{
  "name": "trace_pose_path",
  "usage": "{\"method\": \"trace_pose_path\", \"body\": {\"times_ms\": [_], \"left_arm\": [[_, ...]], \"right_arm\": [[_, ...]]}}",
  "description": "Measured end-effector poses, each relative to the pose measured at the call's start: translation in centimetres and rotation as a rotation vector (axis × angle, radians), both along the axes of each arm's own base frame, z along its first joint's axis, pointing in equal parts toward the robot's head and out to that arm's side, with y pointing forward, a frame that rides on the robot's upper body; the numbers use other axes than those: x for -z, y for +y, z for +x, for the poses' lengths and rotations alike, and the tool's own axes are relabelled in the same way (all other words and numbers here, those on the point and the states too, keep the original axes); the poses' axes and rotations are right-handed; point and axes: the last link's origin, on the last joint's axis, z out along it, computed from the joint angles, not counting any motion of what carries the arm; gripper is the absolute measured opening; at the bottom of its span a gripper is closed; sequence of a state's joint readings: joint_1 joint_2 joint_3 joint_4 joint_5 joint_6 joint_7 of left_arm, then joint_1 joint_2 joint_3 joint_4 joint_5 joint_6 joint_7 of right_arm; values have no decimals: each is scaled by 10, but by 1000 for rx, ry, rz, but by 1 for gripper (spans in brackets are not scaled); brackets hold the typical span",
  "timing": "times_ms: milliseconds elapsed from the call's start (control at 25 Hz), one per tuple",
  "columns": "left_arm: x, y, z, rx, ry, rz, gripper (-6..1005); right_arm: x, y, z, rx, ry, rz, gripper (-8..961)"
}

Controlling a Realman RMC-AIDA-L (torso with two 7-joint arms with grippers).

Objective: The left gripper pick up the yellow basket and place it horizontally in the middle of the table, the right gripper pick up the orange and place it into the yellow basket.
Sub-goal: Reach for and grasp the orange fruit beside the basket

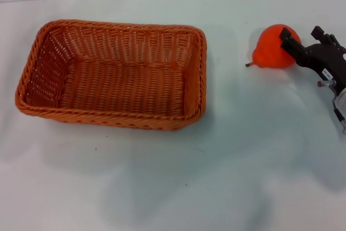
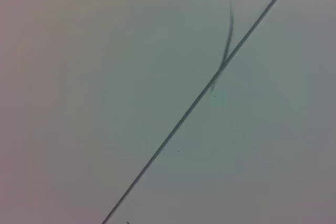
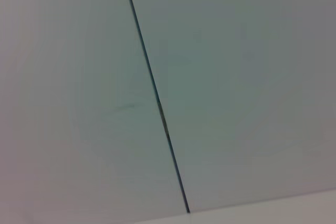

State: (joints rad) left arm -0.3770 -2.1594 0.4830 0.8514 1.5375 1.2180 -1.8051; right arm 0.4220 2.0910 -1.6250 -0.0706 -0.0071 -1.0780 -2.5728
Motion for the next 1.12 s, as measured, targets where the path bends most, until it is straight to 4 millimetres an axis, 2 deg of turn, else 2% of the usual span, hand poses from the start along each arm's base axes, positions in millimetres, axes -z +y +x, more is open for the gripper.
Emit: {"method": "trace_pose_path", "body": {"times_ms": [200,640,1120], "left_arm": [[-2,0,-1,3,13,10,619],[-22,-1,-10,-28,26,102,641],[-20,-3,-10,-29,20,99,641]], "right_arm": [[2,3,2,19,-16,-17,887],[7,6,0,29,-23,-42,885],[13,15,-1,62,-35,-74,882]]}}
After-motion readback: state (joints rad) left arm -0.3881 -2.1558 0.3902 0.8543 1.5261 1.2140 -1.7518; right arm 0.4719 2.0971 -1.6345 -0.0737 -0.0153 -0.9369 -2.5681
